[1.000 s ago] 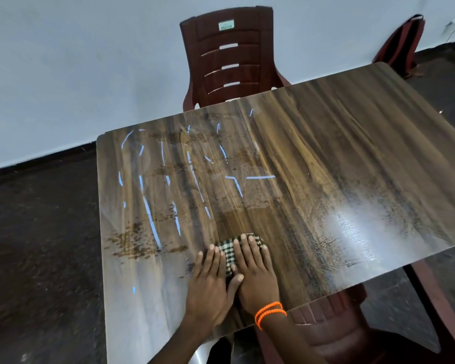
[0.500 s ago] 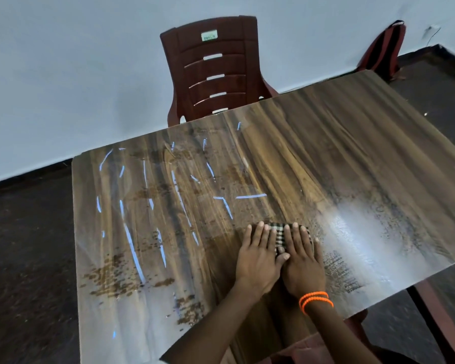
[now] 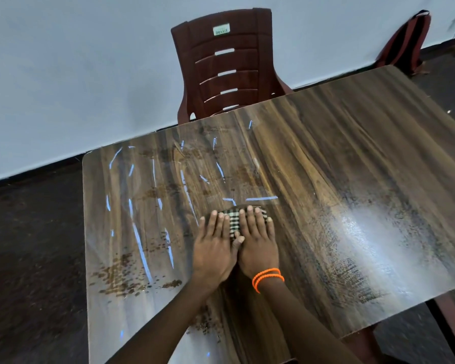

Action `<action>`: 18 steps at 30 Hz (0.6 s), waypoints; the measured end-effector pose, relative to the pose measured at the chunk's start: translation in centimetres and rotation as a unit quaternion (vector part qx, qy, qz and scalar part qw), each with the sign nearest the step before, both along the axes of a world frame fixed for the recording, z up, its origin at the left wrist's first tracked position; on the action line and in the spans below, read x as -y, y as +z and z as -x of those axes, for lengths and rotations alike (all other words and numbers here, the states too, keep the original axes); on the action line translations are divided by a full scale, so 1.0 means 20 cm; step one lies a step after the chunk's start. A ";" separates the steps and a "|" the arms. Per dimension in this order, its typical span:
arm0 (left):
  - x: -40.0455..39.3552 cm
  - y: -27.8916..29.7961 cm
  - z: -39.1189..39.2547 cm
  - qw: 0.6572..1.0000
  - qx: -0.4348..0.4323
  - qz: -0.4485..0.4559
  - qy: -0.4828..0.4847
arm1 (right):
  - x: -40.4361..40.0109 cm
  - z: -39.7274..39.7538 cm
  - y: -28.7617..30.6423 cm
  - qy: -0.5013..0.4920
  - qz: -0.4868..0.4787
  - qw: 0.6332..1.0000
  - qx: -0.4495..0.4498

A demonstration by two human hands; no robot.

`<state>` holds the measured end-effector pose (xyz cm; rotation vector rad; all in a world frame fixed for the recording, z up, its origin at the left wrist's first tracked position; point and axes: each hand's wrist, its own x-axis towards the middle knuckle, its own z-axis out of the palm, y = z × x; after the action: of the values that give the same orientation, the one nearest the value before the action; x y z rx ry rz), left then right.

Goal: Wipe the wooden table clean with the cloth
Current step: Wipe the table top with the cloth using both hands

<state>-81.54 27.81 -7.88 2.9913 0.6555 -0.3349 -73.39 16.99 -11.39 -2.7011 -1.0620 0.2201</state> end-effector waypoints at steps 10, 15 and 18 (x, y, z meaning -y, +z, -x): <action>0.26 -0.01 0.32 0.999 0.028 0.038 0.023 | 0.28 0.28 0.00 0.057 0.001 0.998 0.008; 0.41 0.00 0.05 0.994 0.046 0.084 -0.053 | 0.52 0.07 -0.01 0.004 0.021 0.999 0.032; 0.41 0.00 -0.19 0.991 0.057 0.086 -0.091 | 0.55 -0.14 -0.01 -0.030 0.040 0.998 0.044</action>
<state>-77.82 19.60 -7.84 2.8826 0.3261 -0.2161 -70.59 5.94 -11.69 -2.8339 -1.0137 0.1372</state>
